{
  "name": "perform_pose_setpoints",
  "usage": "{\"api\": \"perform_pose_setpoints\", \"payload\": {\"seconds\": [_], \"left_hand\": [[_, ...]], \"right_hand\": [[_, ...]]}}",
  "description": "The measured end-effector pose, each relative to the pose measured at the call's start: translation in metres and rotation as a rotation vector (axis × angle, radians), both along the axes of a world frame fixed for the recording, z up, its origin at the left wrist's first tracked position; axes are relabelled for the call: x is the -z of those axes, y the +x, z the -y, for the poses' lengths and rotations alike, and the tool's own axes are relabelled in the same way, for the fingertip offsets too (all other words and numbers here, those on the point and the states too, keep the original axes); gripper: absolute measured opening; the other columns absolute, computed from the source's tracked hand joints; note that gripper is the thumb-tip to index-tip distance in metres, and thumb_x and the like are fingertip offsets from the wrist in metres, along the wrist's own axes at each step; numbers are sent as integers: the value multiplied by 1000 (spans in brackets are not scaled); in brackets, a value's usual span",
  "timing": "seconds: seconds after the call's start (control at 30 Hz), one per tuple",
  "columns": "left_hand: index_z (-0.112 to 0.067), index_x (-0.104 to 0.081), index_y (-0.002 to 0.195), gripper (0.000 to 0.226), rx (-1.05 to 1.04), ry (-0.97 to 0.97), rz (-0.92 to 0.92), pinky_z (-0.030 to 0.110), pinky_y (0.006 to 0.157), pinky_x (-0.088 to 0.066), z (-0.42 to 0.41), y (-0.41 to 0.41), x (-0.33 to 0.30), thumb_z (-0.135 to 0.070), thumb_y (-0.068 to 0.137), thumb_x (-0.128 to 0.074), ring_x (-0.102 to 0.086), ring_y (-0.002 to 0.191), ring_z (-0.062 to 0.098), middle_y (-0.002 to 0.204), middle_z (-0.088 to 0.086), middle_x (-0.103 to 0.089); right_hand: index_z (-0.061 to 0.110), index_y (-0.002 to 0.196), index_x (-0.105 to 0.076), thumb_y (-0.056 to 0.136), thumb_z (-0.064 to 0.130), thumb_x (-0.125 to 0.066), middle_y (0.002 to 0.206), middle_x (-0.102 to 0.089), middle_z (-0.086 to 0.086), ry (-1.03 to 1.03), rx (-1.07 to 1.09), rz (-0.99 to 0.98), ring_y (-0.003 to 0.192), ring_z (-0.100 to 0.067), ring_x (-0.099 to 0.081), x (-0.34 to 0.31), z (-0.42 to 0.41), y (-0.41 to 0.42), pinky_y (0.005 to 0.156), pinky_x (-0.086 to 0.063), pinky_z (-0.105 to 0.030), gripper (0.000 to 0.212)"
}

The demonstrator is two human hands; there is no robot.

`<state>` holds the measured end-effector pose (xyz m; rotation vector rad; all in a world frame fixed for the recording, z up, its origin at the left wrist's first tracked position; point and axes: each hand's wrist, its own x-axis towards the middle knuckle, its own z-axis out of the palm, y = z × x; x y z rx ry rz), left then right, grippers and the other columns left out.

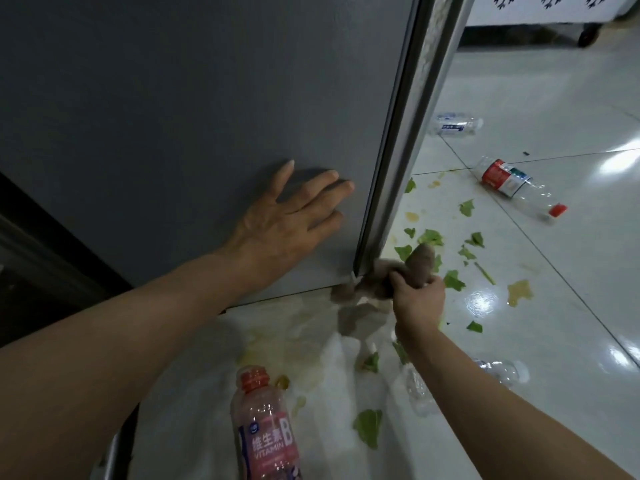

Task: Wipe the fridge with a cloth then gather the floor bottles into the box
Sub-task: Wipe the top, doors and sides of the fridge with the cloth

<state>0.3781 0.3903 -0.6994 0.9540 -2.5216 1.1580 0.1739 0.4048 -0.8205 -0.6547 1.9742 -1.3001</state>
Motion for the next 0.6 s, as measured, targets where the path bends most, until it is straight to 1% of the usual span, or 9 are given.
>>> {"api": "perform_pose_setpoints", "payload": {"seconds": [0.07, 0.13, 0.2, 0.27, 0.33, 0.37, 0.43, 0.5, 0.6], "left_hand": [[-17, -67, 107, 33, -6, -11, 27, 61, 97, -36, 3, 1, 2, -8, 76, -59, -44, 132, 25, 141, 5, -50], [-21, -66, 109, 36, -24, -20, 45, 57, 101, -36, 6, 4, 4, -13, 74, -69, -33, 133, 21, 143, 2, -47], [-23, -64, 110, 33, -24, -29, 49, 55, 104, -31, 8, 6, 6, -13, 78, -66, -32, 134, 18, 145, -1, -45], [-22, -61, 111, 34, -16, -34, 35, 53, 107, -22, 10, 8, 9, -12, 79, -65, -31, 136, 19, 148, 0, -42], [-21, -59, 111, 34, -24, -41, 18, 53, 107, -15, 11, 9, 11, -10, 79, -67, -26, 137, 19, 150, 1, -38], [-21, -58, 110, 34, -30, -49, 15, 53, 107, -14, 12, 10, 12, -10, 79, -67, -25, 137, 19, 151, 1, -35], [-21, -58, 111, 35, -30, -47, 10, 54, 108, -13, 13, 10, 13, -11, 78, -68, -23, 137, 20, 151, 1, -31], [-21, -59, 110, 34, -21, -34, 9, 53, 108, -13, 13, 10, 12, -11, 79, -68, -24, 137, 20, 151, 1, -36], [-23, -61, 108, 28, -22, -60, 17, 52, 107, -16, 12, 9, 12, -12, 83, -63, -26, 136, 18, 148, -1, -41]], "right_hand": [[14, 116, -40, 81, 21, -70, 98, -56, -5, 7, -81, -29, 87, -23, -58, 2, 13, 0, 77, -52, -36, 46], [16, 115, -40, 85, 19, -62, 100, -58, -8, 13, -207, -83, 89, -28, -59, 5, 24, 3, 83, -53, -45, 37], [17, 110, -43, 84, 12, -57, 95, -58, -4, 6, -322, -120, 90, -28, -59, 9, 29, 3, 82, -53, -49, 30], [22, 105, -41, 79, 7, -59, 88, -53, 7, -3, -435, -165, 87, -23, -57, 14, 26, -3, 77, -54, -45, 35], [24, 103, -40, 77, 8, -65, 85, -50, 13, -14, -528, -261, 83, -17, -55, 19, 23, -9, 66, -50, -31, 39], [23, 102, -40, 77, 8, -67, 86, -51, 11, -14, -549, -307, 81, -15, -54, 21, 24, -12, 64, -46, -26, 40], [20, 101, -41, 75, 6, -70, 91, -51, 4, -3, -558, -371, 82, -15, -51, 24, 30, -12, 64, -42, -22, 41], [13, 106, -44, 73, 4, -70, 96, -51, 0, 7, -583, -401, 85, -17, -49, 25, 38, -8, 65, -43, -25, 43], [7, 112, -45, 73, 13, -71, 96, -55, -6, 13, -621, -442, 84, -24, -53, 27, 44, -3, 69, -48, -34, 47]]}}
